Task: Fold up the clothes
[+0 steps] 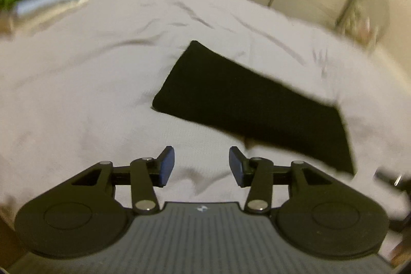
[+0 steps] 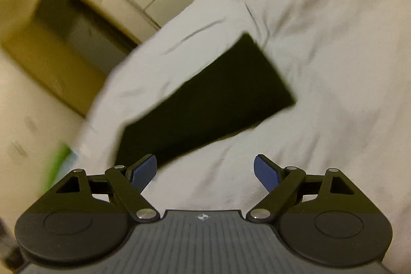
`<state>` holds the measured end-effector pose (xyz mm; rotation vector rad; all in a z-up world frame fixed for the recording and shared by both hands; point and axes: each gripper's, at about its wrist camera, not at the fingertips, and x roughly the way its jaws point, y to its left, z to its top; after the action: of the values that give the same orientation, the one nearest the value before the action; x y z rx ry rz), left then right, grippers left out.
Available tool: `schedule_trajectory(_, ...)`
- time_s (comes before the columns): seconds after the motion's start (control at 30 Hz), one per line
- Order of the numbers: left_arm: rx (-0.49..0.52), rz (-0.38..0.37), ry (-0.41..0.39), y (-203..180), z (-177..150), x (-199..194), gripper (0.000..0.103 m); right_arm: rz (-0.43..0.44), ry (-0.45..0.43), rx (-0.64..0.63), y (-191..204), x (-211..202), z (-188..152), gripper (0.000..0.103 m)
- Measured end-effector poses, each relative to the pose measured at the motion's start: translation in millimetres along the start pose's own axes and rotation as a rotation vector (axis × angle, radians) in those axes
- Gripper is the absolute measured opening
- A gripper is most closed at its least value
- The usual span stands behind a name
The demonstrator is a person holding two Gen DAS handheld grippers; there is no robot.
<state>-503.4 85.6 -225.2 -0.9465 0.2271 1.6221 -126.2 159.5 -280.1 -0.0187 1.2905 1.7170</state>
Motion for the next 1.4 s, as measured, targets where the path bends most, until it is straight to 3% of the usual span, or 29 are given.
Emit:
schedule_trajectory(0.1, -0.170, -0.059, -0.003, 26.4, 10.3, 21.7, 0.047, 0.093, -0.007, 0.203, -31.4, 15.5, 2.8, 0.084)
schedule_trajectory(0.2, -0.289, -0.074, 0.015, 45.1, 19.2, 52.5, 0.047, 0.105, -0.030, 0.297, -49.2, 34.5, 9.2, 0.084)
schedule_trajectory(0.33, -0.398, -0.100, 0.045, 58.5, 27.6, 92.8, 0.049, 0.080, -0.061, 0.371, -61.2, 59.8, 22.7, 0.080)
schedule_trajectory(0.53, -0.469, -0.112, 0.019, 62.9, 41.4, 131.4, 0.049, 0.040, -0.105, 0.412, -67.8, 96.7, 45.2, 0.080)
schedule_trajectory(0.6, -0.463, -0.111, 0.014, 61.0, 47.5, 140.9, 0.046, 0.019, -0.117, 0.406, -68.1, 110.9, 52.5, 0.074)
schedule_trajectory(0.63, -0.447, -0.098, 0.014, 58.9, 50.5, 144.2, 0.038, 0.008, -0.124, 0.396, -67.8, 117.5, 55.7, 0.065)
schedule_trajectory(0.67, -0.421, -0.090, 0.010, 56.6, 52.9, 145.5, 0.029, -0.008, -0.128, 0.385, -67.9, 121.7, 57.2, 0.048)
schedule_trajectory(0.73, -0.371, -0.091, -0.014, 53.0, 56.6, 142.7, 0.016, -0.036, -0.138, 0.360, -67.6, 128.5, 59.9, 0.029)
schedule_trajectory(0.77, -0.342, -0.090, -0.026, 51.3, 57.6, 138.3, 0.012, -0.030, -0.151, 0.338, -65.5, 125.1, 60.0, 0.026)
schedule_trajectory(0.97, -0.139, -0.033, -0.134, 29.0, 52.8, 98.5, 0.008, -0.035, -0.202, 0.125, -32.2, 93.8, 57.2, 0.023)
schedule_trajectory(1.1, -0.111, -0.068, -0.158, 31.8, 39.3, 60.5, 0.008, -0.022, -0.190, 0.106, -29.0, 59.7, 47.0, 0.023)
schedule_trajectory(1.27, -0.080, -0.113, -0.159, 43.0, -12.1, 1.8, 0.008, -0.020, -0.165, 0.095, -39.1, 9.8, 24.3, 0.023)
schedule_trajectory(1.4, -0.062, -0.068, -0.096, 53.6, -54.0, -10.0, 0.012, -0.056, -0.128, 0.103, -57.2, -13.2, 3.6, 0.026)
